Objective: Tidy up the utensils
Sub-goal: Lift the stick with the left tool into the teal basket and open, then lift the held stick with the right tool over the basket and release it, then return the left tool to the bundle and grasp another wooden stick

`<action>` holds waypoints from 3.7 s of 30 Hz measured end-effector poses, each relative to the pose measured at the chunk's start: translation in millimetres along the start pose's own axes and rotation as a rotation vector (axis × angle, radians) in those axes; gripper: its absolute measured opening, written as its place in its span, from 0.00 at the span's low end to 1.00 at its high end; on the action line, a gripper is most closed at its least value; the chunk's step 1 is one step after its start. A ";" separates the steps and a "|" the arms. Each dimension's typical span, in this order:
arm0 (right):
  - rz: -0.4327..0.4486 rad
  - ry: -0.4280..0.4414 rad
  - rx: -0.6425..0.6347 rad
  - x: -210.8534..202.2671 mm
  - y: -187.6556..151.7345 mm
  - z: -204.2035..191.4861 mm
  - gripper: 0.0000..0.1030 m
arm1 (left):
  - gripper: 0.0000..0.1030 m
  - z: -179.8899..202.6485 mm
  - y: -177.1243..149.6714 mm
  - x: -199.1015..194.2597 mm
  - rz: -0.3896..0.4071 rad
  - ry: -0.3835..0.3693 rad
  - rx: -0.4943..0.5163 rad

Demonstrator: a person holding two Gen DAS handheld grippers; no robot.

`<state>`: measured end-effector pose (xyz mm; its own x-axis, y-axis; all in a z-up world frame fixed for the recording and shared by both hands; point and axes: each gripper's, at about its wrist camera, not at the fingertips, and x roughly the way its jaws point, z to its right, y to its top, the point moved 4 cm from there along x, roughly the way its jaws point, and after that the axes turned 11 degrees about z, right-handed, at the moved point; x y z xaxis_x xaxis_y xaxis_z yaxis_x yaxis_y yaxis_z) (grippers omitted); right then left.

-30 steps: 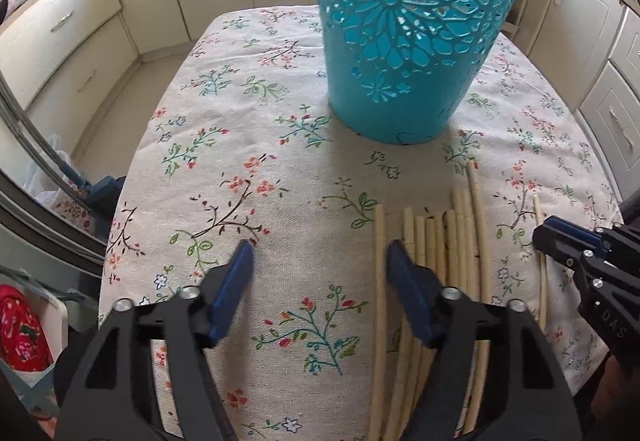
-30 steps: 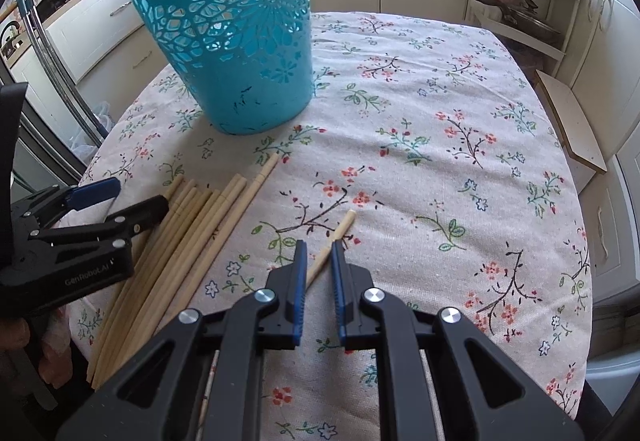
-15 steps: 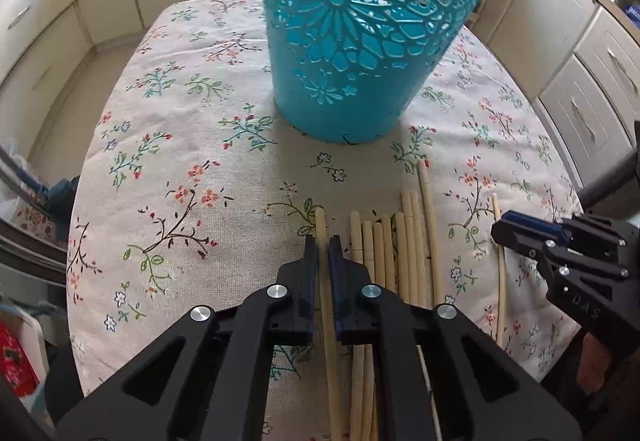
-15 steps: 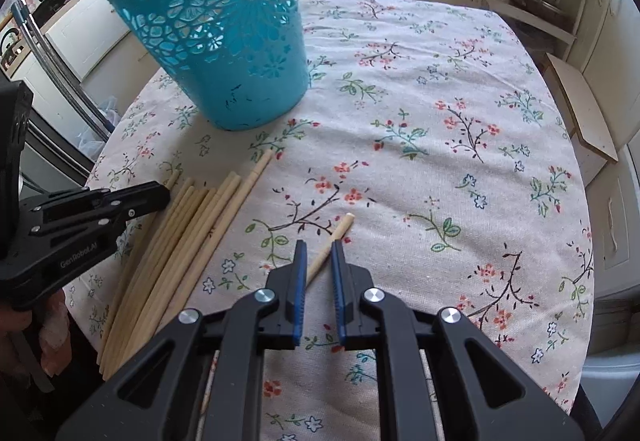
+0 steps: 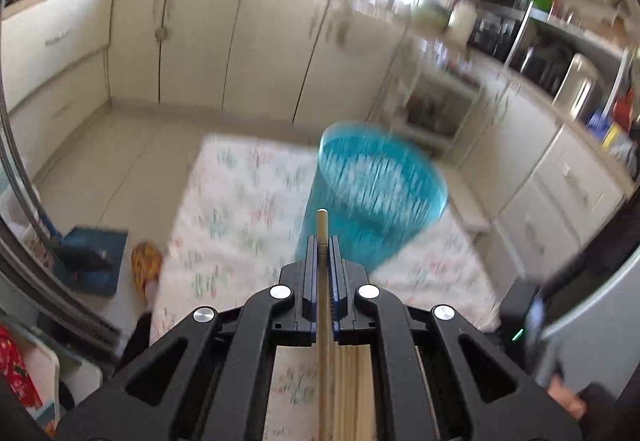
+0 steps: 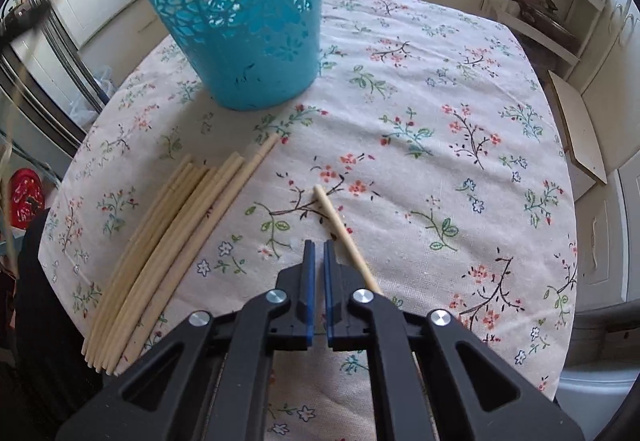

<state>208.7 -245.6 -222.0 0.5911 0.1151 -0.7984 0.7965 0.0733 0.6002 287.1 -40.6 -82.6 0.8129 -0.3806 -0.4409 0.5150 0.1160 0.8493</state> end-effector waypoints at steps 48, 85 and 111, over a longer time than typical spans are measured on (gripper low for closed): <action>0.046 0.050 -0.196 2.8 22.0 -0.8 0.23 | 0.60 -9.9 1.3 19.5 0.170 0.169 0.034; 0.798 0.124 0.236 -68.0 192.7 -24.1 0.06 | 0.73 -35.4 -96.3 2.4 -0.078 0.182 -0.067; 0.187 0.044 0.234 29.8 30.3 -25.3 0.16 | 0.75 -31.9 -113.7 -10.2 -0.123 0.192 -0.042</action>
<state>247.3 -214.9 -226.4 0.7284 0.1479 -0.6690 0.6849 -0.1826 0.7054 229.0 -20.7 -183.9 0.7779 -0.2129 -0.5912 0.6212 0.1190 0.7745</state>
